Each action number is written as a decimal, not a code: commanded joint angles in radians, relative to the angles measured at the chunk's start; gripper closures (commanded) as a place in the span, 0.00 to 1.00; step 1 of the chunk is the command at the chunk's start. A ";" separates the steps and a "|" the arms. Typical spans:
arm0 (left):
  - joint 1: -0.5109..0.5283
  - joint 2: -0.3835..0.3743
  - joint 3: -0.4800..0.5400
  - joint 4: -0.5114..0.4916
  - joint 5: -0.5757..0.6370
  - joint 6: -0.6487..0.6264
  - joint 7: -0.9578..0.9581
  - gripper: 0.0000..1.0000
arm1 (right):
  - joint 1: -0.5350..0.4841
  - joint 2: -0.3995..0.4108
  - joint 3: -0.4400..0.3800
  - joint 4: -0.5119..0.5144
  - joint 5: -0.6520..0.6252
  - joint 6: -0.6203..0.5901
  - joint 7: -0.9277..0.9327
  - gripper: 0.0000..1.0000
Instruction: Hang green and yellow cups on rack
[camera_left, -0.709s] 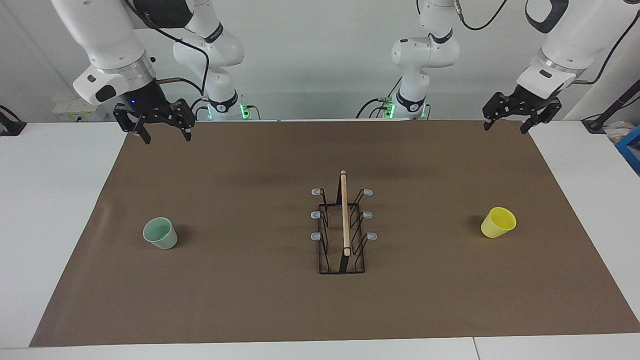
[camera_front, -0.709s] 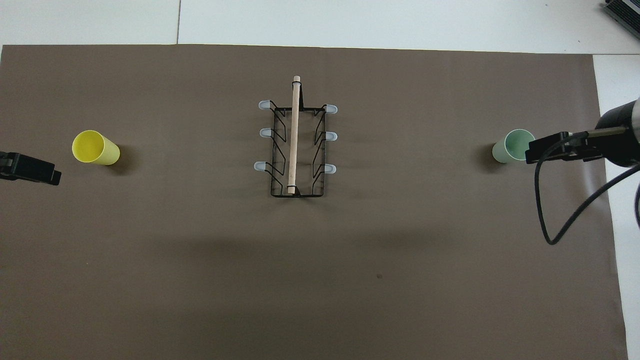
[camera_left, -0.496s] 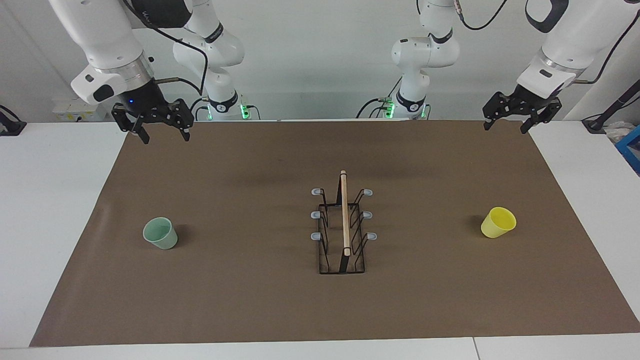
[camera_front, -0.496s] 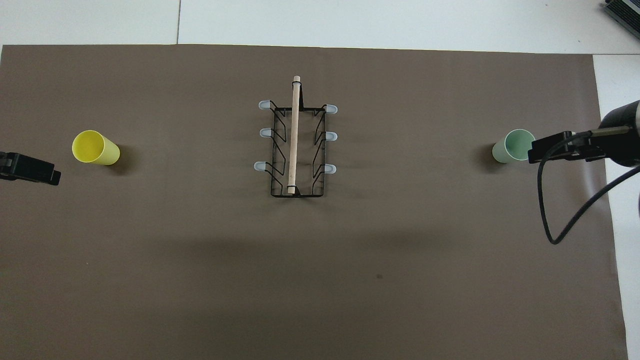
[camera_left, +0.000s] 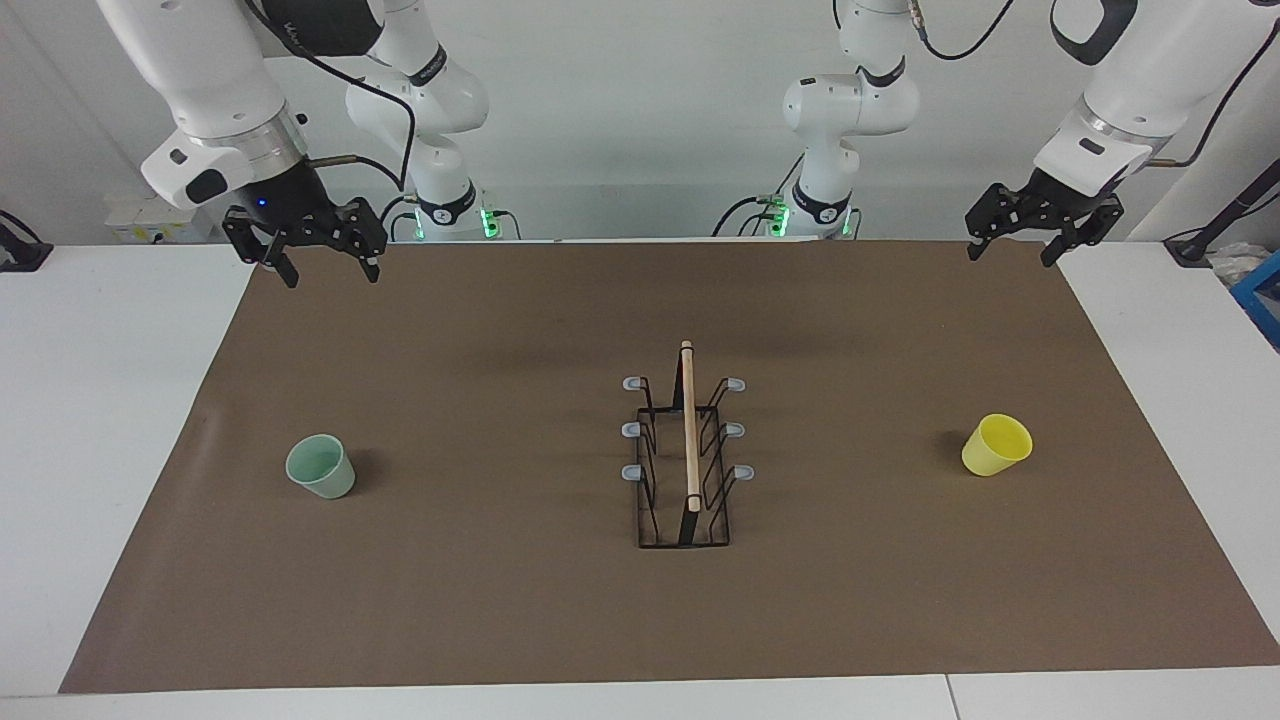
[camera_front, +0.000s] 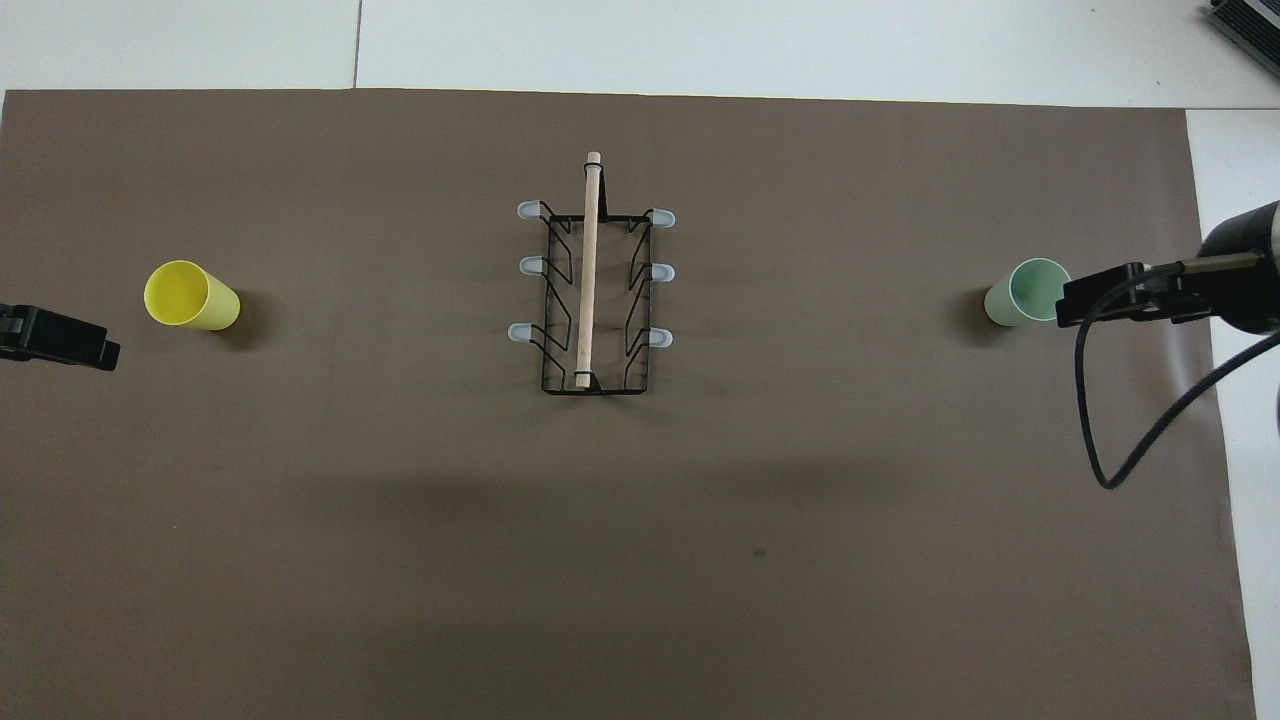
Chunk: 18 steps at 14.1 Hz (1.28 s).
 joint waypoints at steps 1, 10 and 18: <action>0.001 -0.027 0.004 -0.030 0.019 0.021 -0.021 0.00 | 0.010 0.015 -0.008 0.026 -0.015 -0.020 0.017 0.00; -0.011 0.115 0.042 0.022 -0.009 0.027 -0.189 0.00 | -0.002 0.027 -0.008 0.026 -0.046 -0.003 0.018 0.00; -0.100 0.368 0.320 0.174 -0.302 0.059 -0.680 0.00 | 0.045 0.040 0.011 -0.095 -0.435 0.066 -0.418 0.00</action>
